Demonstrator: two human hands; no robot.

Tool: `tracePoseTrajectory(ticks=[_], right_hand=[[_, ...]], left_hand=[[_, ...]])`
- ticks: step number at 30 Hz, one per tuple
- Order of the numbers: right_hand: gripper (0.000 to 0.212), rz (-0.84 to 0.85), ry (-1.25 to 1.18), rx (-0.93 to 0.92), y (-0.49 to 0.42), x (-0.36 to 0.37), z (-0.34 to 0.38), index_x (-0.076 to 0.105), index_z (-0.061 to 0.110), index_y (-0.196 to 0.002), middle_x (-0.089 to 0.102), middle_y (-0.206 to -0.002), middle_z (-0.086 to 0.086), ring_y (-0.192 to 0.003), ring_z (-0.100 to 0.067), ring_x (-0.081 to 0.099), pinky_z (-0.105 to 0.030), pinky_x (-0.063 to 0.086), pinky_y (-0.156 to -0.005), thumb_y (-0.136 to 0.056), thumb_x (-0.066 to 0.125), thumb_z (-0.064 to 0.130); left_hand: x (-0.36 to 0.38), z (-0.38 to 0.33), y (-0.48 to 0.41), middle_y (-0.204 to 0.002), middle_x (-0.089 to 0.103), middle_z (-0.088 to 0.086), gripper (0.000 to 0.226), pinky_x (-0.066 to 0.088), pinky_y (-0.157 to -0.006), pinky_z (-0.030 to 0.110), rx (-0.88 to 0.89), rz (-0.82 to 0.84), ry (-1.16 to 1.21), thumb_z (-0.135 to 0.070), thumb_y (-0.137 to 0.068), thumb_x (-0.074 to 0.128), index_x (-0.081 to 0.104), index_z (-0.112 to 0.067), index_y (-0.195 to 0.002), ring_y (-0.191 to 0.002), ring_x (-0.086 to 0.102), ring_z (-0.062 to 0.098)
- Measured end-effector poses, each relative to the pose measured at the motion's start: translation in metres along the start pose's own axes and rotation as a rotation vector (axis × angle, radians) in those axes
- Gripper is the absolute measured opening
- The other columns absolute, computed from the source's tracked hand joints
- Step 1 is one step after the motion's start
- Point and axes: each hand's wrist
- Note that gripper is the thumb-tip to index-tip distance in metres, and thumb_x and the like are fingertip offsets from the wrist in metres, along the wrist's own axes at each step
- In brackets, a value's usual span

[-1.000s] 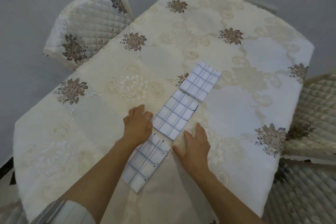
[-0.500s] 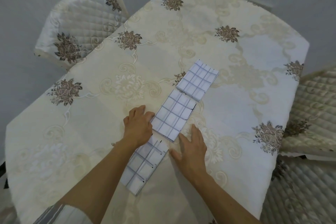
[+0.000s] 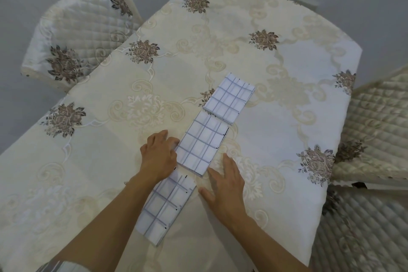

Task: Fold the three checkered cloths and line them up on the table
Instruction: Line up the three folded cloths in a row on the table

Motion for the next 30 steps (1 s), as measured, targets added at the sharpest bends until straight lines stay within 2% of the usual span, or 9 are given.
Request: tracePoseTrajectory(ticks=[6, 11, 17, 21, 24, 28, 30], right_hand=[[0.062, 0.053, 0.01, 0.001, 0.002, -0.003, -0.004, 0.044, 0.031, -0.139, -0.01, -0.162, -0.005, -0.148, -0.022, -0.012, -0.039, 0.001, -0.115, -0.084, 0.051, 0.059], [0.062, 0.044, 0.003, 0.001, 0.002, -0.002, -0.001, 0.044, 0.032, -0.139, -0.008, -0.162, -0.006, -0.148, -0.023, -0.011, -0.035, -0.003, -0.112, -0.083, 0.055, 0.058], [0.061, 0.075, 0.009, 0.01, 0.005, 0.001, 0.001, 0.041, 0.037, -0.14, -0.012, -0.161, -0.003, -0.147, -0.022, -0.014, -0.041, 0.002, -0.116, -0.084, 0.054, 0.059], [0.06, 0.075, 0.003, 0.001, 0.005, 0.002, 0.001, 0.04, 0.039, -0.14, -0.012, -0.162, -0.002, -0.147, -0.021, -0.015, -0.041, 0.001, -0.116, -0.085, 0.054, 0.059], [0.062, 0.044, -0.007, -0.001, -0.001, -0.003, -0.002, 0.044, 0.035, -0.138, -0.004, -0.162, -0.005, -0.148, -0.022, -0.008, -0.04, 0.005, -0.116, -0.083, 0.052, 0.062], [0.067, -0.068, -0.048, 0.086, -0.022, -0.019, -0.014, 0.053, 0.026, -0.131, 0.016, -0.16, -0.012, -0.147, -0.03, 0.012, -0.048, 0.021, -0.113, -0.076, 0.05, 0.065], [0.069, -0.093, -0.06, 0.136, -0.035, -0.03, -0.021, 0.052, 0.024, -0.134, 0.016, -0.16, -0.012, -0.147, -0.029, 0.013, -0.047, 0.021, -0.113, -0.076, 0.053, 0.062]], left_hand=[[0.003, -0.003, -0.001, -0.156, 0.027, 0.002, 0.036, 0.022, -0.11, 0.048, -0.014, -0.024, 0.032, -0.018, -0.094, 0.047, 0.056, -0.03, -0.126, -0.141, 0.018, 0.025], [0.002, -0.003, 0.0, -0.156, 0.027, 0.002, 0.035, 0.022, -0.109, 0.046, -0.003, -0.024, 0.018, -0.02, -0.096, 0.047, 0.054, -0.029, -0.129, -0.14, 0.018, 0.025], [0.001, -0.001, 0.004, -0.156, 0.025, 0.001, 0.039, 0.023, -0.109, 0.045, -0.004, -0.01, 0.002, -0.02, -0.094, 0.047, 0.052, -0.03, -0.131, -0.14, 0.018, 0.024], [0.0, 0.0, 0.004, -0.156, 0.025, 0.0, 0.038, 0.022, -0.109, 0.045, -0.005, -0.004, 0.002, -0.02, -0.094, 0.047, 0.052, -0.03, -0.131, -0.14, 0.018, 0.024], [-0.001, 0.001, 0.002, -0.156, 0.026, 0.001, 0.036, 0.023, -0.11, 0.045, -0.02, -0.018, 0.014, -0.023, -0.095, 0.046, 0.052, -0.027, -0.13, -0.14, 0.019, 0.024], [-0.005, -0.001, -0.008, -0.156, 0.028, 0.002, 0.034, 0.022, -0.11, 0.048, -0.021, -0.065, 0.044, -0.026, -0.097, 0.047, 0.053, -0.024, -0.13, -0.141, 0.019, 0.024], [-0.008, -0.004, -0.017, -0.156, 0.029, 0.002, 0.034, 0.023, -0.11, 0.049, -0.005, -0.075, 0.039, -0.026, -0.096, 0.047, 0.054, -0.024, -0.13, -0.142, 0.019, 0.024]])
Point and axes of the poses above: each hand's wrist, its own y-axis away from the middle knuckle, its own x-axis out of the palm, z = x × y
